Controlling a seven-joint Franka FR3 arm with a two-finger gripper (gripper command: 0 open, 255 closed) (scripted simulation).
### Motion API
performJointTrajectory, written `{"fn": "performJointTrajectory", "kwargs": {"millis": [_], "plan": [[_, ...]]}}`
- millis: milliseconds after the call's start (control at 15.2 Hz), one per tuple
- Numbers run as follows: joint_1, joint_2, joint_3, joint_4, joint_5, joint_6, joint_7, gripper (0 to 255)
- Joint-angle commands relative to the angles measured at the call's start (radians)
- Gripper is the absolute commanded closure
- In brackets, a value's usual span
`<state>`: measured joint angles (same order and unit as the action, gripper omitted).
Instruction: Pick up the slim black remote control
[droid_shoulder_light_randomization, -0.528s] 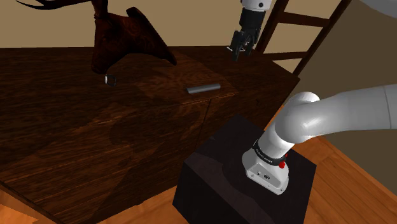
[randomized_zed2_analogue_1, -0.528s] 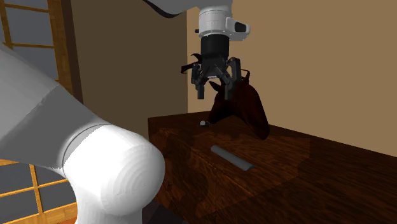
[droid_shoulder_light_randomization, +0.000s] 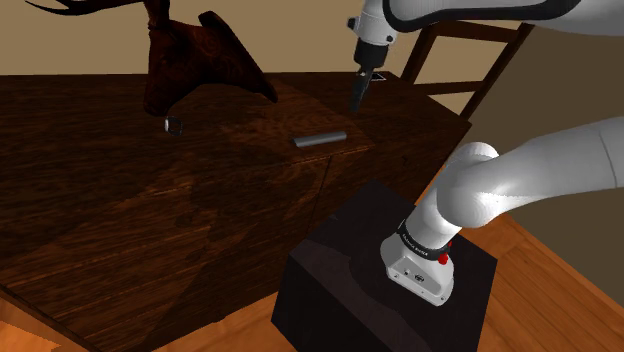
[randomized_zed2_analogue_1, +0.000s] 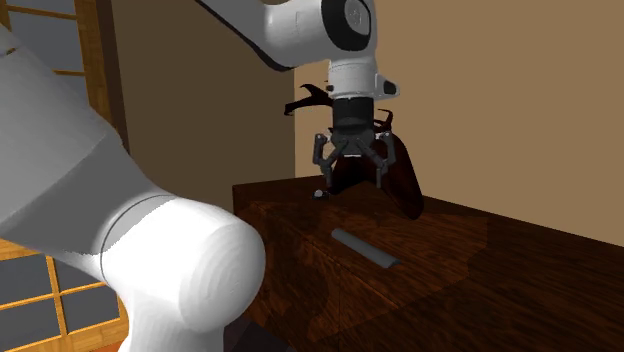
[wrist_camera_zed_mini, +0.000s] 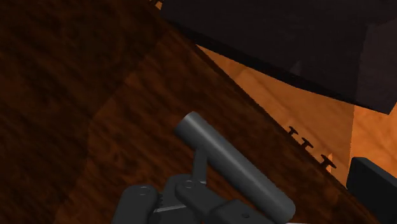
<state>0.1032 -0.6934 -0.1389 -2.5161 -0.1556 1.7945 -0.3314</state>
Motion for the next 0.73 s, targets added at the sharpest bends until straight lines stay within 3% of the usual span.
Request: {"fn": "performJointTrajectory", "kwargs": {"millis": [0,528,660], "plan": [[0.039,0.031,-0.037,-0.034,-0.024,0.091,-0.133,0],[0.209,0.241,-0.174,-0.096,-0.054,0.444,-0.626,0],[0.224,0.267,-0.185,-0.106,-0.052,0.486,-0.665,0]]}}
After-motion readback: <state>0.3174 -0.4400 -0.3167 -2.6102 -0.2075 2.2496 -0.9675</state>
